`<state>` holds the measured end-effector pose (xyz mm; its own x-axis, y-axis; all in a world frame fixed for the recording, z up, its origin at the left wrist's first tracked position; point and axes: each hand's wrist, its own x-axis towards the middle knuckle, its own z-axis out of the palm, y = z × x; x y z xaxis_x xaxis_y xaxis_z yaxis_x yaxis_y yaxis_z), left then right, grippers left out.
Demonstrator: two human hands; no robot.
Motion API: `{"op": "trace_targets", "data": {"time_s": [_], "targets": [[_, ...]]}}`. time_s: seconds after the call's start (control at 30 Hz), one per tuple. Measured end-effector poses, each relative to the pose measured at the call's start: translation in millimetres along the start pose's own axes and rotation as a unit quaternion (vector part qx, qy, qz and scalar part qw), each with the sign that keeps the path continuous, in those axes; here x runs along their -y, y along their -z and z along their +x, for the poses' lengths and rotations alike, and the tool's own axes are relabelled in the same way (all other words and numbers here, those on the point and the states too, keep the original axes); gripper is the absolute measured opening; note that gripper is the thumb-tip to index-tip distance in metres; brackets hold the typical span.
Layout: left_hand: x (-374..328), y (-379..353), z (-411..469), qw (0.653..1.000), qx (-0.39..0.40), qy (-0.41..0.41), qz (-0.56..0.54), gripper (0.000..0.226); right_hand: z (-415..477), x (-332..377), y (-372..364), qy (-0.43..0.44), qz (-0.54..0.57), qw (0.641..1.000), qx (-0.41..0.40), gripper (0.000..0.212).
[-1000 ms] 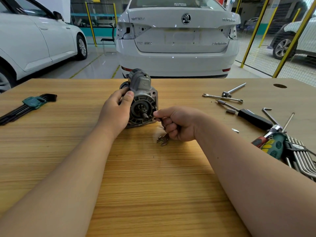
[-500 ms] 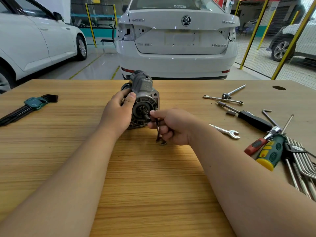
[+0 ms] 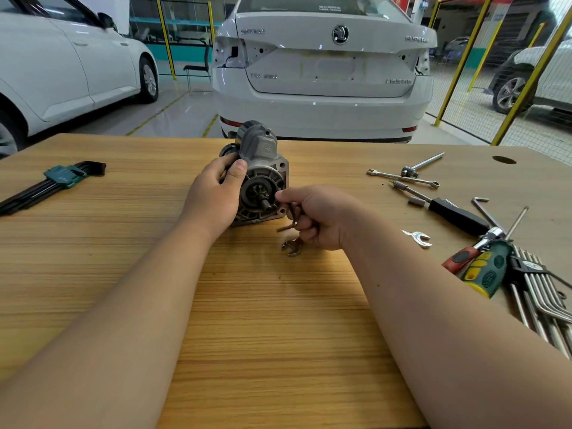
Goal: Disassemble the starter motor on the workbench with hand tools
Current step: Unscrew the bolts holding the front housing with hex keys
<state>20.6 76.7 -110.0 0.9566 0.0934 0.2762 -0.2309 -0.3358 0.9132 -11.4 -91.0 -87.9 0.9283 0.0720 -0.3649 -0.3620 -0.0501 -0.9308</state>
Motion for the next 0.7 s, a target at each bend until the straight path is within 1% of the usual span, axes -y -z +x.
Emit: {"op": "trace_targets", "data": {"time_s": [0.1,0.17,0.27,0.33,0.47,0.6,0.7], "targets": [[0,0,0,1.000,0.000,-0.003,0.006,0.043,1,-1,-1,0.011,-0.023,1.000,-0.018,0.028],[0,0,-1,1.000,0.000,-0.004,0.008,0.043,1,-1,-2,0.010,-0.019,1.000,-0.003,0.029],[0,0,0,1.000,-0.004,-0.001,0.012,0.042,1,-2,-3,-0.010,0.039,0.998,0.050,0.026],[1,-1,0,1.000,-0.007,0.000,0.012,0.042,1,-2,0,-0.024,0.092,0.993,0.064,0.026],[1,-1,0,1.000,-0.007,-0.002,0.010,0.042,0,-1,11,-0.046,0.194,0.974,0.109,0.027],[1,-2,0,1.000,-0.011,-0.001,0.013,0.042,0,-2,13,-0.059,0.227,0.962,0.137,0.024],[1,-2,0,1.000,-0.009,-0.002,0.011,0.041,1,-3,7,-0.058,0.224,0.965,0.128,0.018]]}}
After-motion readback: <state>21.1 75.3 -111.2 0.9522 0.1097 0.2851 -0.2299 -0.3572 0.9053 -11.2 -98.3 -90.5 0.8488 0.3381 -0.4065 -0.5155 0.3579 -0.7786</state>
